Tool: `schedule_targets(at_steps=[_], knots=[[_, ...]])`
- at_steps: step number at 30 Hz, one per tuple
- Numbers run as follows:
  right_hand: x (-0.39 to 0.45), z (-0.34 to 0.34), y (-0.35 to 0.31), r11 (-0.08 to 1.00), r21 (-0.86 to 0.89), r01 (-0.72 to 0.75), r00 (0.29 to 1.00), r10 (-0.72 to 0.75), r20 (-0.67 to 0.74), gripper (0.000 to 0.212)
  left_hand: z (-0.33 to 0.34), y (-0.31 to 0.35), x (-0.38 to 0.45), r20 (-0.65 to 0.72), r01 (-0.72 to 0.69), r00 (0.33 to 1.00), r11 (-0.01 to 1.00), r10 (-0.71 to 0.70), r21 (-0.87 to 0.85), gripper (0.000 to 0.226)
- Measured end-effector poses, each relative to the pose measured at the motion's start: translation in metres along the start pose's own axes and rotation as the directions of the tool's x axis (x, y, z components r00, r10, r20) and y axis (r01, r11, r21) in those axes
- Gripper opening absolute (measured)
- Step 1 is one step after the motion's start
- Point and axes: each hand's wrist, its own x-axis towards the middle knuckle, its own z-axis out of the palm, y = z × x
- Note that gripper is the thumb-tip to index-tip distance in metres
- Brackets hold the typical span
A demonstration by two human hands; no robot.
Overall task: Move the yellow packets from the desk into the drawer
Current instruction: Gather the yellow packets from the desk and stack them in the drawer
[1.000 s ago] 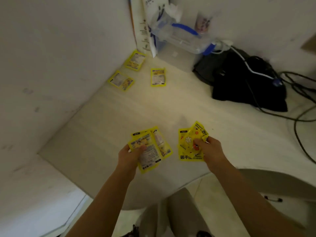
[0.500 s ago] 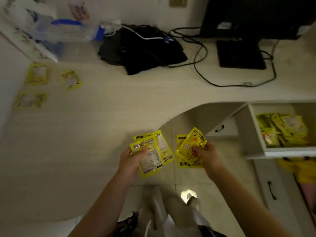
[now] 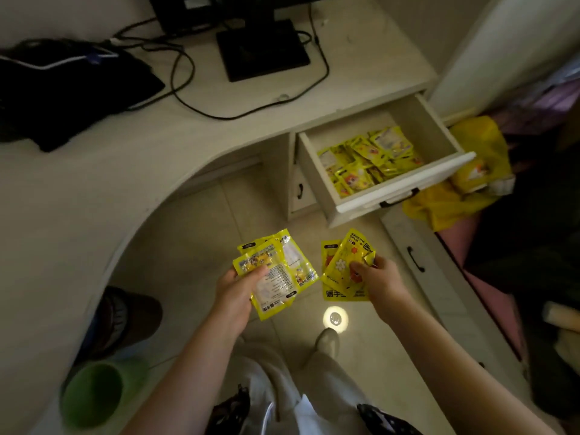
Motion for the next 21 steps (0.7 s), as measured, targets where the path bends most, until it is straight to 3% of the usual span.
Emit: schedule_targets(at_steps=[9, 21], knots=[[0.046, -0.1, -0.016, 0.998, 0.059, -0.036, 0.997, 0.04, -0.069, 0.016, 0.126, -0.016, 0.005, 0.032, 0.044, 0.998, 0.998, -0.046, 0.043, 0.016], [0.136, -0.108, -0.1, 0.992, 0.108, -0.066, 0.994, 0.075, -0.077, 0.017, 0.197, 0.045, 0.099, -0.01, 0.026, 1.0, 0.997, -0.025, 0.072, 0.02]])
